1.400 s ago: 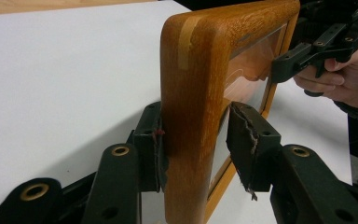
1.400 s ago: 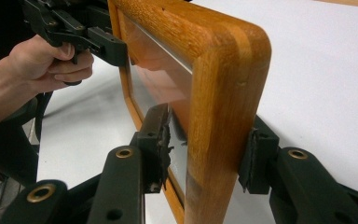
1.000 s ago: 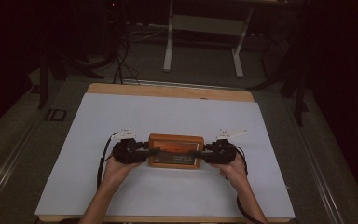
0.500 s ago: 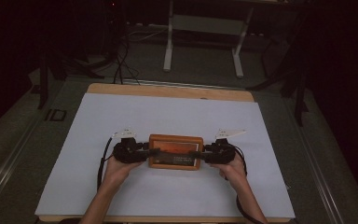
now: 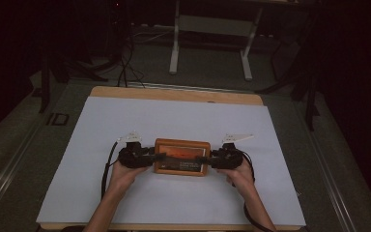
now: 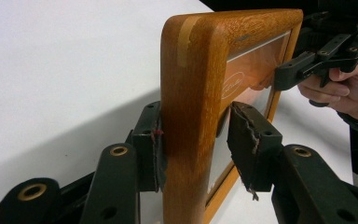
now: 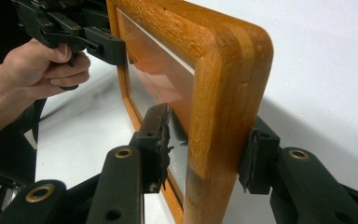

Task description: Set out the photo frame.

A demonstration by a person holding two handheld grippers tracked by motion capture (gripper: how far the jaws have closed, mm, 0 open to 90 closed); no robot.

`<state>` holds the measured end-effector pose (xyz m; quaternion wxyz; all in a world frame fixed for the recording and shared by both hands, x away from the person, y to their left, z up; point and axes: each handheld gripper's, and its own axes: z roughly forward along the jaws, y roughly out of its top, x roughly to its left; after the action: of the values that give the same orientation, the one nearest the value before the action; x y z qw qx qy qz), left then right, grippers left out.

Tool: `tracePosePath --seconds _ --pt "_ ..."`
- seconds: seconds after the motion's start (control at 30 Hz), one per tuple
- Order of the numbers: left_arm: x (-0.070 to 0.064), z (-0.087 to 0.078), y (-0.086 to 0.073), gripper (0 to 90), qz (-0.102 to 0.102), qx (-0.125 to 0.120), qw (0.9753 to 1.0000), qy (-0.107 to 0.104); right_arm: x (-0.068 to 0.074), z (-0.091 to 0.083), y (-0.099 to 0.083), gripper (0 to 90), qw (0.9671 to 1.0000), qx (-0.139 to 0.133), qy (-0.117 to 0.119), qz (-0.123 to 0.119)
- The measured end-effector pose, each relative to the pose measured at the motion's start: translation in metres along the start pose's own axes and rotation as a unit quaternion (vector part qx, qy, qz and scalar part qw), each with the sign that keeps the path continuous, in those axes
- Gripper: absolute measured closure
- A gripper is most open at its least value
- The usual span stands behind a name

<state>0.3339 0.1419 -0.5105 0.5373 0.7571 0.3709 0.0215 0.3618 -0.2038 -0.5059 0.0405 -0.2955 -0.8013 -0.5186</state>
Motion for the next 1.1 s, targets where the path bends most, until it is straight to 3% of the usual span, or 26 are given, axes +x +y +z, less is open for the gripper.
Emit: tracePosePath --seconds 0.43,1.1 --pt "0.003 0.006 -0.002 57.3 -0.001 0.004 0.9999 0.01 -0.007 0.005 -0.004 57.4 0.9999 0.001 -0.003 0.012" --pt "0.005 0.008 -0.006 57.7 -0.003 0.008 0.9999 0.005 -0.01 0.007 -0.004 56.6 1.0 0.001 -0.006 0.002"
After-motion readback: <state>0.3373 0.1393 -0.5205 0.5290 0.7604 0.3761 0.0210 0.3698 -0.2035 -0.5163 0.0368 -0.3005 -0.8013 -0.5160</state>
